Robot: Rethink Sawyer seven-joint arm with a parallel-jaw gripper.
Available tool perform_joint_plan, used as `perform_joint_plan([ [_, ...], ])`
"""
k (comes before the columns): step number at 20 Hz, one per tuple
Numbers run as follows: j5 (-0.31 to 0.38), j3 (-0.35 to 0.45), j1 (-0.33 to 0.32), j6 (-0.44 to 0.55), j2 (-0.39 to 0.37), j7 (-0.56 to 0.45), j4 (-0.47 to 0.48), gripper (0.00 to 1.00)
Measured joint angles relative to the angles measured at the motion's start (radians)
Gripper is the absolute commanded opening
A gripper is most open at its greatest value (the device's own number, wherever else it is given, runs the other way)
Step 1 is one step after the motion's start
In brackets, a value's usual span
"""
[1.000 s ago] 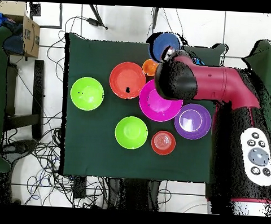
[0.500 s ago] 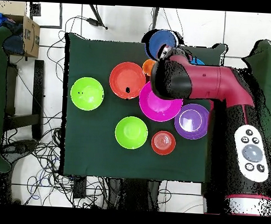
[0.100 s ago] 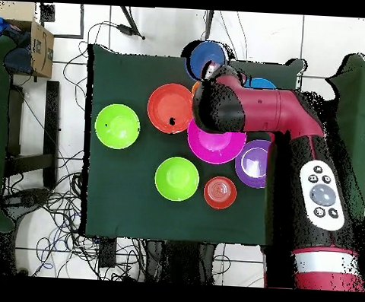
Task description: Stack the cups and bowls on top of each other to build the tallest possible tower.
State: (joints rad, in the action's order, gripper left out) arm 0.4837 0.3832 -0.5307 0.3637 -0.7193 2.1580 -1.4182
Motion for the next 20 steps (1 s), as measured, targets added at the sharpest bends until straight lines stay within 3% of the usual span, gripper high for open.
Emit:
perform_joint_plan([
  [20, -0.007, -0.011, -0.007, -0.068, 0.032, 0.0, -0.07, 0.0],
])
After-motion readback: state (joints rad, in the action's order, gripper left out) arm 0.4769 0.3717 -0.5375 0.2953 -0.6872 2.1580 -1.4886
